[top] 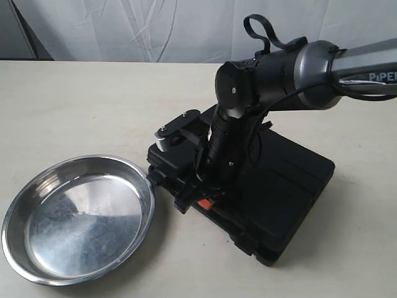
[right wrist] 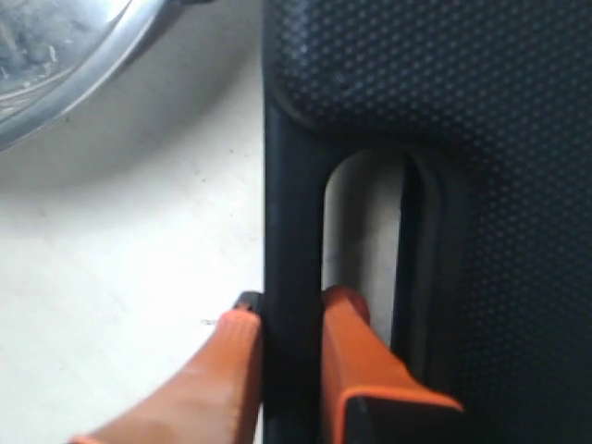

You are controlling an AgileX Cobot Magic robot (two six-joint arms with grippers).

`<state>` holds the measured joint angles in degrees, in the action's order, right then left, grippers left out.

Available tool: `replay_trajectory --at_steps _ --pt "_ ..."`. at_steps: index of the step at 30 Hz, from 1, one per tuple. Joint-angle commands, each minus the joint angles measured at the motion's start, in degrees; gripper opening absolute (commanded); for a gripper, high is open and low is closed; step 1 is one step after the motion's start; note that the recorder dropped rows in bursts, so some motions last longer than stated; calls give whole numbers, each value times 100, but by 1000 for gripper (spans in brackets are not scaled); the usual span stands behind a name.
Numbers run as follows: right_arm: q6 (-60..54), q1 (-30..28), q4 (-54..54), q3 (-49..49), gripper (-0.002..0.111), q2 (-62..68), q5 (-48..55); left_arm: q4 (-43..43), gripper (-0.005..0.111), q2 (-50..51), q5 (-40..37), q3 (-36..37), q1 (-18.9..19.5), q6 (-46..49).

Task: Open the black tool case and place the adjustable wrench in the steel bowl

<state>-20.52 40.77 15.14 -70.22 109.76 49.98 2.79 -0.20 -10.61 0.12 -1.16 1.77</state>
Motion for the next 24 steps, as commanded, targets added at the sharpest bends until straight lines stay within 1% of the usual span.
replay_trajectory --at_steps 1,5,8,13,18,21,24 --pt "-34 -7 -124 21 -1 -460 133 -9 0 20 28 -12 -6 -5" --pt "-16 -7 -283 21 -1 -986 204 -9 0 20 28 -12 -6 -5" --pt "368 -7 -716 21 -1 -1348 267 -9 0 20 28 -12 -6 -5" --pt "1581 -7 -2308 21 -1 -1833 576 -9 0 20 28 -12 -6 -5" --pt "2605 -7 -4112 21 -1 -1982 998 -9 0 20 28 -12 -6 -5" --pt "2980 -7 -4695 21 -1 -1982 1109 -9 0 20 28 -12 -6 -5" --pt "3035 -7 -4912 21 -1 -1967 1109 -9 0 20 28 -12 -6 -5"
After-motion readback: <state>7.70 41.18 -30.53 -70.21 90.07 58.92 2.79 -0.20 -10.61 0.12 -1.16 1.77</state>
